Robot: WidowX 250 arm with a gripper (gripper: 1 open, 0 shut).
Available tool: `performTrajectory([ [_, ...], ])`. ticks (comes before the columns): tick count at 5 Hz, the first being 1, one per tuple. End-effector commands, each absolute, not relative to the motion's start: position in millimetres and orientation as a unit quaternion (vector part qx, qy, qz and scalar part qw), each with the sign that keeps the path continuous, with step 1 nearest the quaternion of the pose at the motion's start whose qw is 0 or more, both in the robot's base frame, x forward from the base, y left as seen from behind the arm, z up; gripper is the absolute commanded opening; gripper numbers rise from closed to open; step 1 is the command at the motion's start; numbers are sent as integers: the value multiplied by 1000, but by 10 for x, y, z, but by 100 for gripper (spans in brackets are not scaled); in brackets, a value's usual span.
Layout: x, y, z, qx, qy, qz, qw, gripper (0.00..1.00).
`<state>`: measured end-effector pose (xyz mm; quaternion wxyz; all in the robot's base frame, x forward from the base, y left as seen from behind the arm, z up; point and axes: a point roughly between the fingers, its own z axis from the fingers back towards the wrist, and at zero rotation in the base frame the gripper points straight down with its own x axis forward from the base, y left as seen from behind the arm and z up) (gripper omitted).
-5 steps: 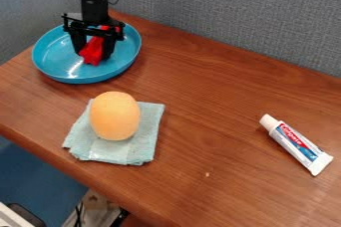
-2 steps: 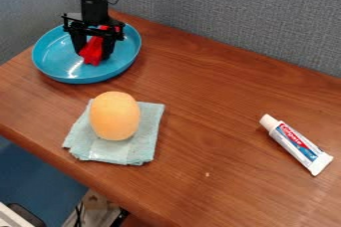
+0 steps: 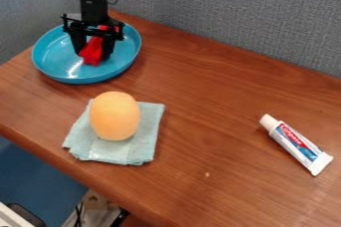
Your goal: Put the red object on the blue plate
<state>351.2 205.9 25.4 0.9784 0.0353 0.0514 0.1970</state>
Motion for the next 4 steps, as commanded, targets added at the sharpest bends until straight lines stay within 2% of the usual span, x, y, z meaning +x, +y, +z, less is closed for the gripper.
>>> performTrajectory([
  [1,3501,2165,482,42,25,211,976,0],
  [4,3484,2157,499,36,24,214,976,0],
])
